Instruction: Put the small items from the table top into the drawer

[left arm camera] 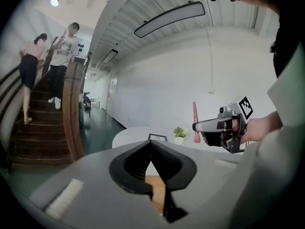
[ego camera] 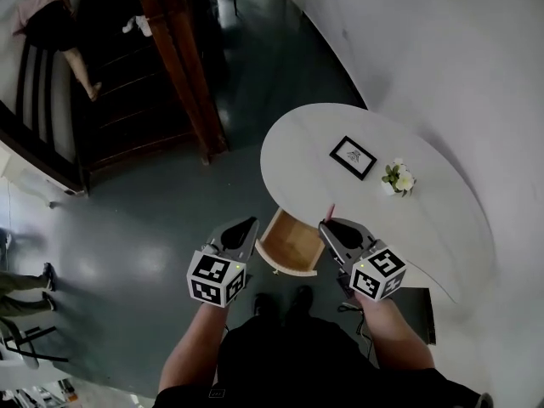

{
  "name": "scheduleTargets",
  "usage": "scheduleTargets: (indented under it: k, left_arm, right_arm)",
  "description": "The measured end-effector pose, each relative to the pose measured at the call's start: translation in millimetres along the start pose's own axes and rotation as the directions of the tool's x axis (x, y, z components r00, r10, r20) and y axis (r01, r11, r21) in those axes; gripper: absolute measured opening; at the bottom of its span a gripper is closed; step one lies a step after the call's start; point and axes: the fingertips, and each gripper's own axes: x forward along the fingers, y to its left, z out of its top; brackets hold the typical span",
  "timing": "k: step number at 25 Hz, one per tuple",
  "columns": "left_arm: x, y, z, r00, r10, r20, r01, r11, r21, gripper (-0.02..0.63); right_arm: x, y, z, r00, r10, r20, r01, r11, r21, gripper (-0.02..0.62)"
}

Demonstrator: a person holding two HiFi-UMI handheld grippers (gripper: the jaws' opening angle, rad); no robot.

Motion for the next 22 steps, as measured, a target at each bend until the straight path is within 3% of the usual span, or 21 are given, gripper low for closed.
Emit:
scheduleTargets:
  k: [8, 16, 22]
  left_arm:
    - [-28.5, 37.3, -22.1, 1.000, -0.017, 0.003, 0.017, 1.000, -0.016, 0.011]
    - [-20.2, 52.0, -52.7, 1.000, -0.001, -0.017, -0.001, 0.996, -0.089, 0.011]
    - [4.7, 45.4, -74.9, 0.998, -0.020, -0.066, 0.013, 0.995, -0.104, 0.011]
  right_arm:
    - [39.8, 42.9, -28.2, 0.993, 0.003, -0.121, -0.015, 0.995, -0.097, 0.044]
    - [62.1, 28.7, -82.6, 0.966, -0.035, -0.256, 0.003, 0.992, -0.125, 0.044]
    - [81.9, 9.3, -136.7, 0.924, -0.020, -0.381, -0.039, 0.988, -0.147, 0.044]
